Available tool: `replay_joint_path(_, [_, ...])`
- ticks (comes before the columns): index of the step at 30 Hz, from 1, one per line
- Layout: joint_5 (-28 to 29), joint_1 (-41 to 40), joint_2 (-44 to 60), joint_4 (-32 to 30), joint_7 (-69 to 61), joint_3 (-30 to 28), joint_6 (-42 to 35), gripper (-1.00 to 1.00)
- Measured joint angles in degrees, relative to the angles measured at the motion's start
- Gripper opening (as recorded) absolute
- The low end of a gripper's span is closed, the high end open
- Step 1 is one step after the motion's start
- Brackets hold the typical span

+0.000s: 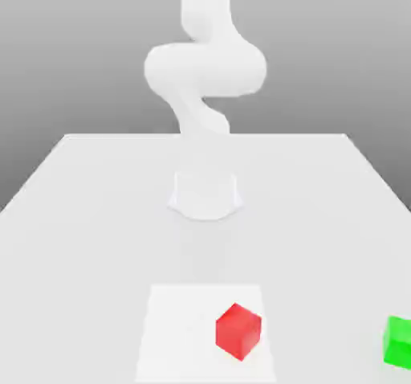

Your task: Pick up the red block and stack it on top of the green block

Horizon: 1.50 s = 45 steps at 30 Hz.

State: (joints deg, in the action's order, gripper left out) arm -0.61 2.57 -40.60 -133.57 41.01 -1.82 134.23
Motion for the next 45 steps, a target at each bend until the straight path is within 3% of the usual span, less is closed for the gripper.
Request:
replay_joint_path(13, [-4.4,10.0,27.5,-9.3,-26.1,-6.0,12.7,0.00])
replay_joint_path(22, [-2.5,12.1,45.8,-15.7,-40.3,-5.8,21.7,0.00])
replay_joint_path(27, [-4.7,10.9,56.0,-15.0,-43.5,-3.9,29.7,0.00])
replay_joint_path(28, [-5.4,10.4,58.0,-14.7,-44.0,-3.3,31.4,-1.00])
replay_joint_path(35, [-5.4,10.2,58.5,-14.7,-44.1,-3.1,31.7,-1.00])
replay_joint_path(40, [-2.2,11.2,49.6,-16.0,-41.7,-4.8,24.2,-1.00])
replay_joint_path(45, [0.5,17.5,50.5,-8.3,-39.3,0.1,17.4,-1.00])
